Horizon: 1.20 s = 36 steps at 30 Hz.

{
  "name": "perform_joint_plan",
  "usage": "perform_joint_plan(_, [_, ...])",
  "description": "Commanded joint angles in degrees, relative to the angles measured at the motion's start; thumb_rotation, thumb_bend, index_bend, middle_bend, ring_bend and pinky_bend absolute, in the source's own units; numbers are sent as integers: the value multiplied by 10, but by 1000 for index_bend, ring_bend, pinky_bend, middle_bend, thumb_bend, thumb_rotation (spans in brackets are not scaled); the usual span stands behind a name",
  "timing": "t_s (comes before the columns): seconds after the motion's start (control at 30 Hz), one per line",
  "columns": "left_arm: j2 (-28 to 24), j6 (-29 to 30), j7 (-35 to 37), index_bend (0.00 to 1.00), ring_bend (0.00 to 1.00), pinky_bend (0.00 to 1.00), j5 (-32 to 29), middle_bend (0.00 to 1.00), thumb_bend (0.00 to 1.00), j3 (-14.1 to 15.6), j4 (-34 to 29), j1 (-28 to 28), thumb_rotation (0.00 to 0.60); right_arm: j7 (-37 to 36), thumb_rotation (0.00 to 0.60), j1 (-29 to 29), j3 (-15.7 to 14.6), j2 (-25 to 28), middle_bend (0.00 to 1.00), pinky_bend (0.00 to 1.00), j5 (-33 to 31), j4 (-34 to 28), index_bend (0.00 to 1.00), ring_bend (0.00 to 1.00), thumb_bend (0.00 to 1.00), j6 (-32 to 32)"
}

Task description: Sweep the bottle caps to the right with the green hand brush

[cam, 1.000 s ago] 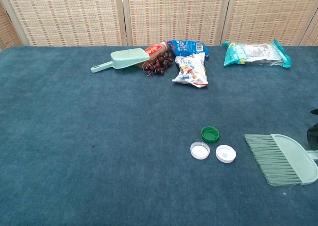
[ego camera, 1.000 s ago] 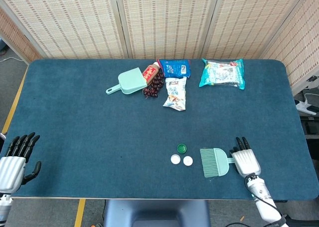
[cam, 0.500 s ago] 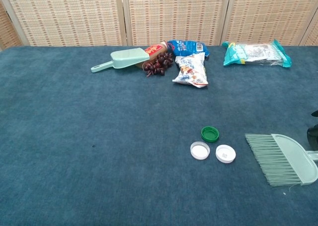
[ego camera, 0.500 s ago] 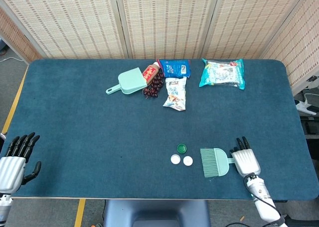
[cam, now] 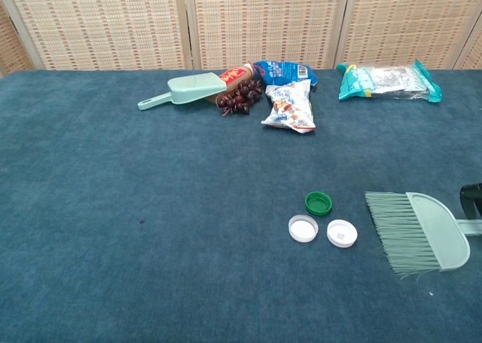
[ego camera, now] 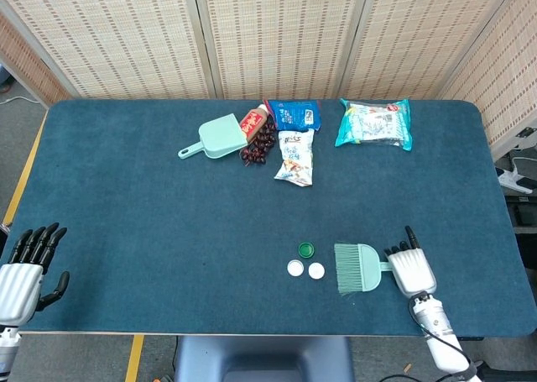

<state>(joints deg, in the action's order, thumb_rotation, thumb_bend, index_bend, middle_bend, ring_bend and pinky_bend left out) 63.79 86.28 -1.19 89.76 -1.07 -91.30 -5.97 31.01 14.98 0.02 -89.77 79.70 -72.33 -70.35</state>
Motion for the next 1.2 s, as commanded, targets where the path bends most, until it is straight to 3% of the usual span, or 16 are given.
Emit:
perform_joint_plan(0.03, [0,1,1,0,0,8,1,0,457,0,0,0,600,-5,600,2,-6,-1,834,41,13,9,919,502,499,-3])
perform_joint_plan(0.33, [-1,3,2,0,0,8,0,0,458,0,1,2,600,-29,600,0,-12,20,867,66,38,-10,941,572,531,-17])
perform_joint_plan(0.47, [0,1,3,0,0,8,-5,0,458,-2,3,2,600,-53,600,-12,-9,52,870,150,60,-41,941,579,532,-61])
perform_joint_plan(0.7, [2,0,-4,0,0,8,-6,0,458,-2,0,1,600,-16,600,-17,-1,138,870,157,91,-141,942,579,532,-102])
perform_joint_plan(0.83, [3,0,-8,0,0,7,-5,0,457,-2,0,1,600,91,600,-4,2,180,870,157,110,-238,941,579,532,-94])
perform_joint_plan(0.97, [2,0,-4,0,0,7,-6,0,458,-3,0,1,600,256,600,17,11,192,870,157,107,-343,941,579,532,-58])
perform_joint_plan(1.2, [-6,5,22,0,0,8,-2,0,458,-2,1,2,600,557,600,60,45,116,870,157,17,-445,942,579,532,-8])
